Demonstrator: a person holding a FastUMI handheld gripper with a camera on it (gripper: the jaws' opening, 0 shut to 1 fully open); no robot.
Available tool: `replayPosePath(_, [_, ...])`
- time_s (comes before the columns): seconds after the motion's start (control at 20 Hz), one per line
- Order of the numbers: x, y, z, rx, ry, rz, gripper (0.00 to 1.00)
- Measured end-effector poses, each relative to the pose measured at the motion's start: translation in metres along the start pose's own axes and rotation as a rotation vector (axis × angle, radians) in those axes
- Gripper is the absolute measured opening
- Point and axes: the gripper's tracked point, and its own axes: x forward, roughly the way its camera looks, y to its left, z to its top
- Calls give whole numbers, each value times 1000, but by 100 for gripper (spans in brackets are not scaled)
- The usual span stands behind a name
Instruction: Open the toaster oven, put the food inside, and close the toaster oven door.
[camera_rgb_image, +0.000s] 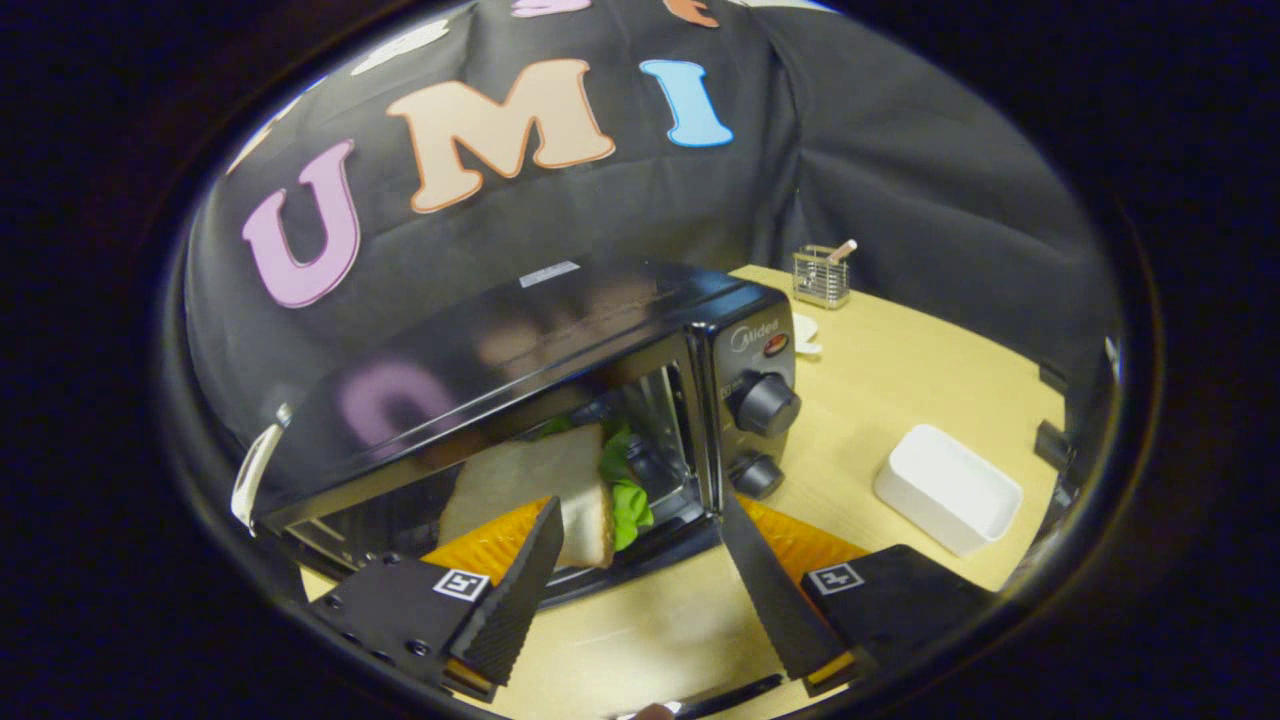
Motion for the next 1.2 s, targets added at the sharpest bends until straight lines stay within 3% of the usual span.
replayPosePath(0.35, [-65,-10,-27,-214,116,-9,100])
replayPosePath(0.75, [-137,-4,-90,-332,253,104,99])
replayPosePath(1.2, [-148,-11,-168,-505,419,99,98])
